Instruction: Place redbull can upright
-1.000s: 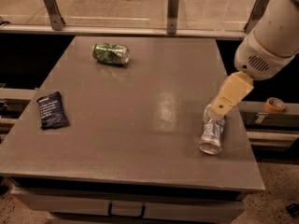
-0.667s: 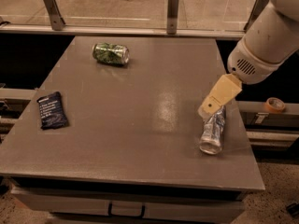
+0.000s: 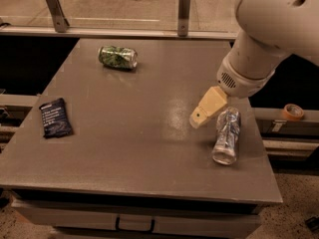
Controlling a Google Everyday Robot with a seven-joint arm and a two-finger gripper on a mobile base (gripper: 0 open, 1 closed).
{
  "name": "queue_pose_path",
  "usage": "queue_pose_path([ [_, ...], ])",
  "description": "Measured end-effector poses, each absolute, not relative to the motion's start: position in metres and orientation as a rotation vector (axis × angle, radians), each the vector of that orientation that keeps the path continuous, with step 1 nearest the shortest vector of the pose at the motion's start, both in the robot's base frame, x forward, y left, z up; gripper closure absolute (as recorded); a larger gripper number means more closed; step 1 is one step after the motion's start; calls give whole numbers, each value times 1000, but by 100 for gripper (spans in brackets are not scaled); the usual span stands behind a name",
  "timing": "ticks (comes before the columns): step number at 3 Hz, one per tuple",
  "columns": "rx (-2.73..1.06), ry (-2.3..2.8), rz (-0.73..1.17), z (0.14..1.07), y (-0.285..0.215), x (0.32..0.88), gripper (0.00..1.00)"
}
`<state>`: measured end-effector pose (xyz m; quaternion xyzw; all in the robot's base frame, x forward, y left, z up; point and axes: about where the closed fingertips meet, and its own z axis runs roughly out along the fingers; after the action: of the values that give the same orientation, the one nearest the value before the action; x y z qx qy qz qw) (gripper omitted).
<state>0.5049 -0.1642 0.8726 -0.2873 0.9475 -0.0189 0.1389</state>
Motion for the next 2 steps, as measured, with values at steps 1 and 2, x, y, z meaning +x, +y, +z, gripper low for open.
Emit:
queue_pose_path([
  [1, -640, 2840, -101, 852, -166, 507, 0],
  [2, -462, 2903, -153, 840, -180, 507, 0],
])
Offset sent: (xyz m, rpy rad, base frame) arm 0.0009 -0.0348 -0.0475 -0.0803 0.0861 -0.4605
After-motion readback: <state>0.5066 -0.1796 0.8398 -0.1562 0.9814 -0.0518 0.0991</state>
